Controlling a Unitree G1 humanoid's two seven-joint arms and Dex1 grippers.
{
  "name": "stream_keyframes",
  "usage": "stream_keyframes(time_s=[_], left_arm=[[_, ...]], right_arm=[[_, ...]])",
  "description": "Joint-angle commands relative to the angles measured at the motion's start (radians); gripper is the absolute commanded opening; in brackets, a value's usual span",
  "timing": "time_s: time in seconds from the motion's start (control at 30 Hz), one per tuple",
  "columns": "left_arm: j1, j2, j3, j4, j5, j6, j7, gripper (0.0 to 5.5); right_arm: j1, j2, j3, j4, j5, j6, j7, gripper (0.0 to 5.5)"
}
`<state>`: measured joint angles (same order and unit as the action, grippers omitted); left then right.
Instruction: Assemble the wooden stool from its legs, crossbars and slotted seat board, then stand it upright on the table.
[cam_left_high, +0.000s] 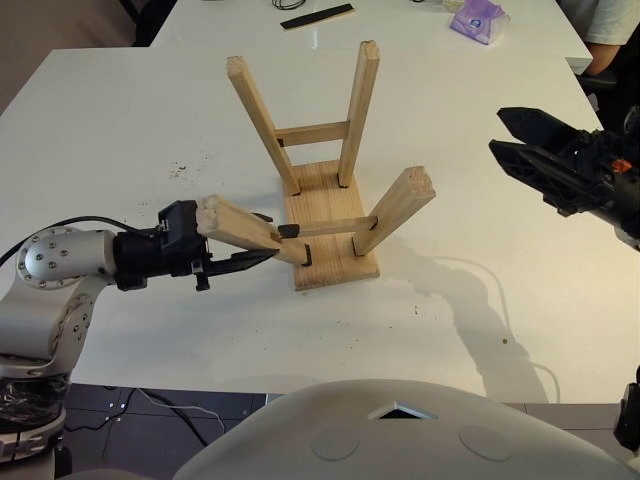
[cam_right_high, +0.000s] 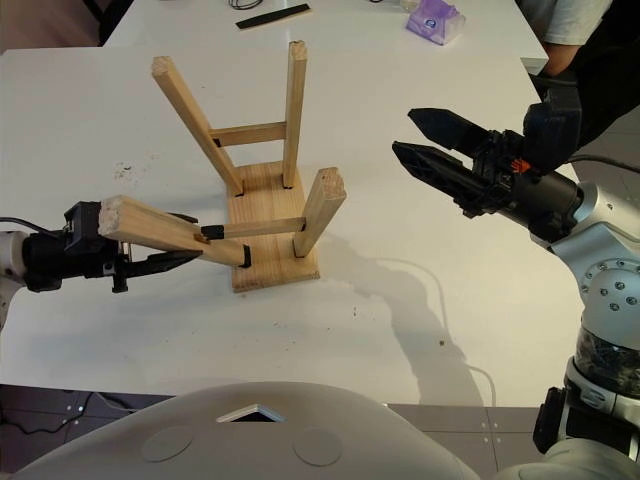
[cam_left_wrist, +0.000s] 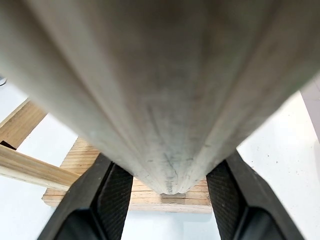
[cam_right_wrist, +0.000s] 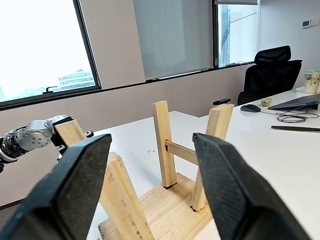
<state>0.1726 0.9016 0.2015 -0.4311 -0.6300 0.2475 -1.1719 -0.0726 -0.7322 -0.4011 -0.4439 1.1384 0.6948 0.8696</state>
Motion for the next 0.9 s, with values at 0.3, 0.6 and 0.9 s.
stream_keyframes(time_s=[0.3, 0.6, 0.9], left_arm=[[-0.058, 0.069, -0.207, 0.137, 0.152, 0.09, 0.022, 2.04], [-0.095, 0.086, -0.295, 0.182, 0.202, 0.116, 0.053, 2.04], [-0.24, 0.043, -0.325, -0.034, 0.068, 0.317, 0.22, 2.04]], right_arm=[[0.017, 0.029, 0.033, -0.069, -0.014, -0.019, -0.025, 2.99], [0.02, 0.046, 0.045, -0.128, 0.028, -0.027, -0.06, 2.99], [-0.073, 0.065, 0.071, -0.335, 0.41, -0.048, -0.307, 2.99]])
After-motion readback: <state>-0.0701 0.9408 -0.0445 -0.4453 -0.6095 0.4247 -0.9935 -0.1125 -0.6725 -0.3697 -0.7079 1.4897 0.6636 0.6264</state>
